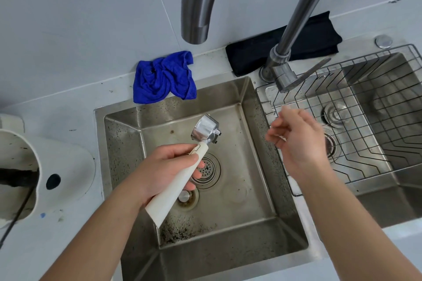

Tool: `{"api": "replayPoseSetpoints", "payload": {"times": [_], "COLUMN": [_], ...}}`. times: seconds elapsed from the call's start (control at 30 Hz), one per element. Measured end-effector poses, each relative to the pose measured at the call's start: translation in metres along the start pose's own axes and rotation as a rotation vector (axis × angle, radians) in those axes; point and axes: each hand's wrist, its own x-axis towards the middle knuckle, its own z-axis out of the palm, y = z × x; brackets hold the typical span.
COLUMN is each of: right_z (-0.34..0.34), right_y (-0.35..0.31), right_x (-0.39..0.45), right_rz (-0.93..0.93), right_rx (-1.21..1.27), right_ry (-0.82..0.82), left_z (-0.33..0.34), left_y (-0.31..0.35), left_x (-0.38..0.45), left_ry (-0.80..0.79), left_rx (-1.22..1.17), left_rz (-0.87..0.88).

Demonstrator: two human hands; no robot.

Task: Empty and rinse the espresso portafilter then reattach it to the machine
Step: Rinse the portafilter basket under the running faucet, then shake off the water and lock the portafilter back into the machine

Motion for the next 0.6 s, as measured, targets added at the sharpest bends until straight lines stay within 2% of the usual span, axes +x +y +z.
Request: {"api": "replayPoseSetpoints", "payload": {"times": [0.1,0.2,0.3,0.6], "right_z": [0.009,0.016,0.021,0.033], "right_y": [0.019,0.036,0.05,0.07], "right_x": [-0.018,-0.029,-0.035,-0.04], "right_rz": [0.104,0.211,0.312,0.33], "right_rx": [-0.07,-0.254,-0.371,-0.429], "right_ry": [-0.105,-0.244,-0.367,-0.463], "left_z": [-0.001,0.005,0.016,0.045], "left_y": [0.0,-0.004,-0.01,-0.035], "left_x": [-0.002,-0.003,-0.004,-0.008], "left_ry": [0.012,0.077,0.155,0.277], "left_rx": [0.079,0.13,0.138,0.211], "left_rz": [-0.003,0.005,0.073,0.275]}}
